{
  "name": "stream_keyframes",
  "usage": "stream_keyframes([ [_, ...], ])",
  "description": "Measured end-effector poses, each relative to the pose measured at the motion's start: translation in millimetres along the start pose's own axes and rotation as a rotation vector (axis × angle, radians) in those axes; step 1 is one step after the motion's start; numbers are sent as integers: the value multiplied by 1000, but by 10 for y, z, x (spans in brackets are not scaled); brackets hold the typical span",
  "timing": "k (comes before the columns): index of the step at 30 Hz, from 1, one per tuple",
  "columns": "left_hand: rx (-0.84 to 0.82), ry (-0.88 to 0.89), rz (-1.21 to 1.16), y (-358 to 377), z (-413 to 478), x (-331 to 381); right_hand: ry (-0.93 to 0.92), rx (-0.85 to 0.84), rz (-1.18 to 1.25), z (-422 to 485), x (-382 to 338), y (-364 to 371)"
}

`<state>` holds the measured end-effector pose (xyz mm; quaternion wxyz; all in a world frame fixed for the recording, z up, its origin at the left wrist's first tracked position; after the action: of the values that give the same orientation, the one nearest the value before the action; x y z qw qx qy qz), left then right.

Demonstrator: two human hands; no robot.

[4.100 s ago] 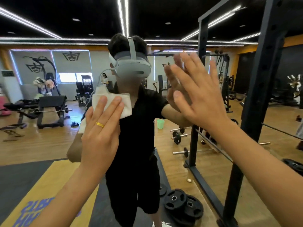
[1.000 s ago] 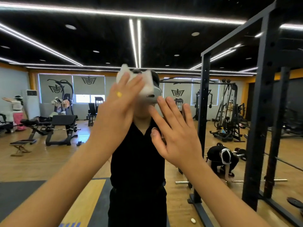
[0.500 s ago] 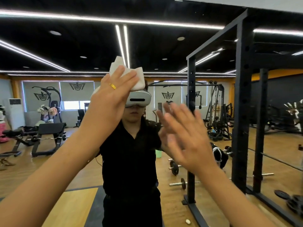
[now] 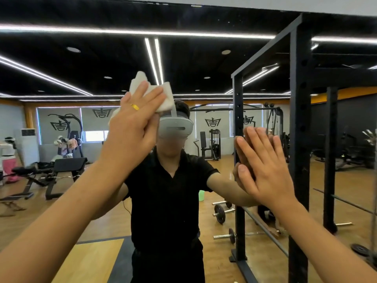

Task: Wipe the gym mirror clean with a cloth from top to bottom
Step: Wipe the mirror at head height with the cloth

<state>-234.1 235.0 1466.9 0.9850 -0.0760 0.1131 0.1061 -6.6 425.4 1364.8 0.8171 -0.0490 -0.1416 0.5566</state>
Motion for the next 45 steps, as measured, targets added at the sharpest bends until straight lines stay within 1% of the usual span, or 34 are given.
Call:
stream_keyframes([
  [3,-22,15,-1,120,88,181,-8,7,15,0,3,11],
  [6,-24,11,1,114,-27,214,-21,28,20,-11,10,12],
  [8,-46,7,5,65,-268,201,-28,32,24,-11,16,14],
  [13,-113,31,71,7,-1216,136,-27,24,5,-25,28,20],
  [15,-127,42,93,3,-1308,120,-31,17,-3,-24,51,24],
  [19,-118,54,89,8,-843,228,-40,33,-11,-28,54,33],
  [23,-78,-16,38,76,-51,304,-45,42,-4,-26,47,18],
  [26,-25,-54,39,151,82,379,-53,49,11,-21,43,16],
  [28,-12,-82,49,158,-204,450,-55,49,24,-23,45,20],
  [30,-10,-92,38,177,-702,525,-49,55,31,-28,48,20],
  [33,-60,-49,58,226,-1421,613,-48,61,23,-38,39,15],
  [35,-88,-35,65,244,-1605,616,-50,54,21,-37,39,14],
  [38,-88,-49,36,245,-1330,636,-49,55,28,-30,43,16],
  [42,-40,-37,9,304,-533,649,-57,57,27,-28,46,21],
  [45,-24,-67,-10,390,-90,718,-58,74,30,-23,55,19],
])
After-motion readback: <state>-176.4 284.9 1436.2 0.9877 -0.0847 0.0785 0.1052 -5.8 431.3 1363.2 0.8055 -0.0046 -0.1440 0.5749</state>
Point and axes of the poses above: each hand's wrist, its own z-axis towards the middle knuckle, its own y-axis out of the palm, x = y × z, the point moved 4 cm from there along z, towards the middle knuckle, and after that the axes turned 15 degrees about z, right-handed, at the moved point
